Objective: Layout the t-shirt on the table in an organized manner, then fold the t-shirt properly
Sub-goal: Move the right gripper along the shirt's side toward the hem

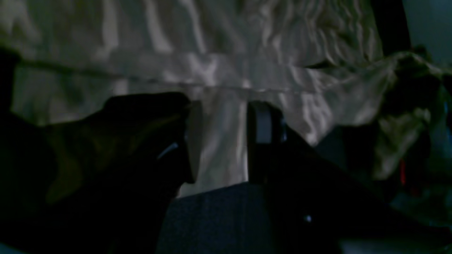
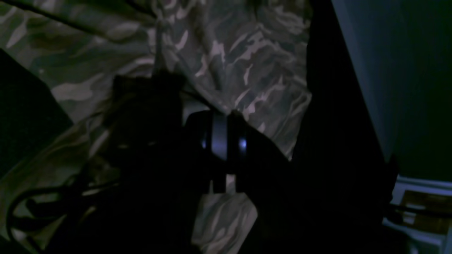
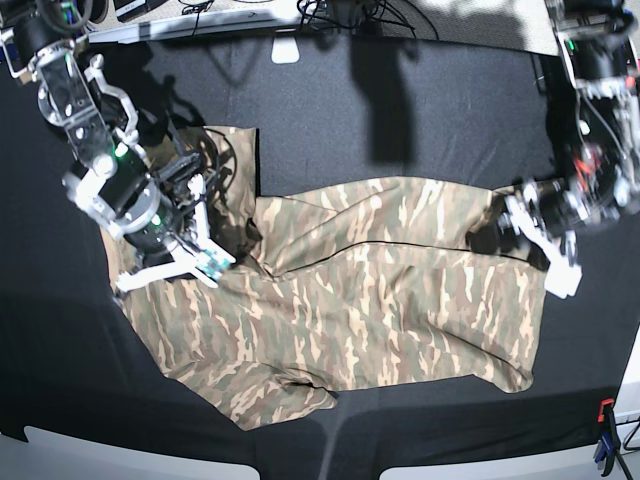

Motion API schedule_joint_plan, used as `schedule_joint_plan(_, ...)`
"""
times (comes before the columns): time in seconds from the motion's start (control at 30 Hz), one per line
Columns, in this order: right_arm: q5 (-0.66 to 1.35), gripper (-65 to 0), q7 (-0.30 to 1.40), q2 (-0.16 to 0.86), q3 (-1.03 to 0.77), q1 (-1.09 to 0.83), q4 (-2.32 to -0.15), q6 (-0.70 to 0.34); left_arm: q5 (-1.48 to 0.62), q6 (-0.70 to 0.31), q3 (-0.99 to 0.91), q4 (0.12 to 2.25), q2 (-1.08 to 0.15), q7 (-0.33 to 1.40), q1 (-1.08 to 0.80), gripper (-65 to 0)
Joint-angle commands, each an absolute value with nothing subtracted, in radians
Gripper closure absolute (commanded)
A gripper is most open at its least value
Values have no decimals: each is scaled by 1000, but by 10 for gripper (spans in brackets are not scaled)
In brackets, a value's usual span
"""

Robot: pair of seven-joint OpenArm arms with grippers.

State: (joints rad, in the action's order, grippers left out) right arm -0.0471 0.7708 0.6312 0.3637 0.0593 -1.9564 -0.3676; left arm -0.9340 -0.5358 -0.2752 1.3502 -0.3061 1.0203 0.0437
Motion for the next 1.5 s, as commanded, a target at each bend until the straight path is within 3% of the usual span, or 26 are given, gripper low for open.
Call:
schedule_joint_plan(0.0,-51,0,744,643,354,93,-1954,-363,-931,-548,-279,1367,-310,986,41,-192)
schedule_joint_plan(0.13,-39,0,718,643,356,167,-1868,-374,-853,-548,-279,1367,-278,898,-34,-192)
schedule_joint_plan(0.33,61,0,714,642,407,319,-1717,-491,-826,-555,-279,1367,-261,858,-90,-192)
schedule_joint_plan(0.67,-26,0,695,631,791,596,-1523,-500,-826,-554,-279,1367,-261,839,-86,-192)
schedule_joint_plan(0.77,-80,0,695,591,863,646,-1473,-456,-826,-554,-279,1367,-261,839,-86,-192)
schedule_joint_plan(1.07,-101,0,727,436,878,717,-1345,-434,-826,-554,-279,1367,-261,840,-86,-192)
schedule_joint_plan(1.3,-43,0,812,405,878,712,-1301,-434,-826,-554,-279,1367,-261,843,-86,-192)
schedule_joint_plan(1.33,-4,-21,828,405,878,711,-1301,-434,-826,-554,-279,1367,-261,843,-86,-192)
schedule_joint_plan(1.47,136,-282,839,404,878,711,-1301,-435,-826,-554,-279,1367,-261,843,-86,-192)
